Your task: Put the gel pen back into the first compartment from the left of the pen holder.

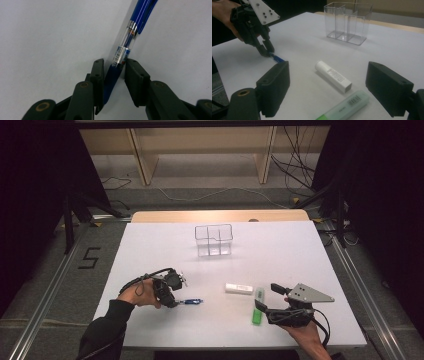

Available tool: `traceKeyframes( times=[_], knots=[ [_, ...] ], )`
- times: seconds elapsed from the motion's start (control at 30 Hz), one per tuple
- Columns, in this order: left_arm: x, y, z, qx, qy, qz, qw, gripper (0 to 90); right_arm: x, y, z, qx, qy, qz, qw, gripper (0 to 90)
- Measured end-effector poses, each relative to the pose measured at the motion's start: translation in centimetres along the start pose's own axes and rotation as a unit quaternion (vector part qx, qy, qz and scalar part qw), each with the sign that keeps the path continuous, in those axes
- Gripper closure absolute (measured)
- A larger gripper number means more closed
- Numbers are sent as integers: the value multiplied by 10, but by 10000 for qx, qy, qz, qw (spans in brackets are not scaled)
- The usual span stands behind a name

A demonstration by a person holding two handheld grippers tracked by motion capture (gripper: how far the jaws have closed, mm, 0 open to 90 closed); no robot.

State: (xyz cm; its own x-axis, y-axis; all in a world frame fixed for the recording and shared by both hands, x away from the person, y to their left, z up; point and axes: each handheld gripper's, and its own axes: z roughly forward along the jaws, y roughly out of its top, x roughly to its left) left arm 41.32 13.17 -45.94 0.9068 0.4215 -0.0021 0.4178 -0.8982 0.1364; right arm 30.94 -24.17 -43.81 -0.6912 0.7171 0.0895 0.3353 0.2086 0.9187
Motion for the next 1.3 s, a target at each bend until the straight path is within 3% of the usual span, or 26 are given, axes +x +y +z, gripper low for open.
traceKeyframes(
  times=[0.23, 0.4, 0.5, 0.83, 1.13, 1.3],
  knots=[
    [-3, 3, 0, 113, 5, 163, 9998, 784, 0, 0, 0, -12, 17, -24, 10000, 205],
    [-3, 4, -4, 54, -190, 172, 9997, 792, 0, 0, 0, -10, 13, -36, 10000, 205],
    [-4, 8, -10, -90, -294, -72, 9995, 793, 3, 1, 0, 2, -29, -122, 9999, 205],
    [-11, 30, -27, -326, -579, -313, 9973, 793, 10, 4, 0, -8, -31, -356, 9994, 204],
    [-24, 58, -37, -478, -662, 101, 9966, 792, 20, 9, 3, 28, -115, -842, 9964, 203],
    [-30, 71, -41, -534, -730, 248, 9956, 792, 29, 12, 7, 91, -114, -1234, 9923, 203]
  ],
)
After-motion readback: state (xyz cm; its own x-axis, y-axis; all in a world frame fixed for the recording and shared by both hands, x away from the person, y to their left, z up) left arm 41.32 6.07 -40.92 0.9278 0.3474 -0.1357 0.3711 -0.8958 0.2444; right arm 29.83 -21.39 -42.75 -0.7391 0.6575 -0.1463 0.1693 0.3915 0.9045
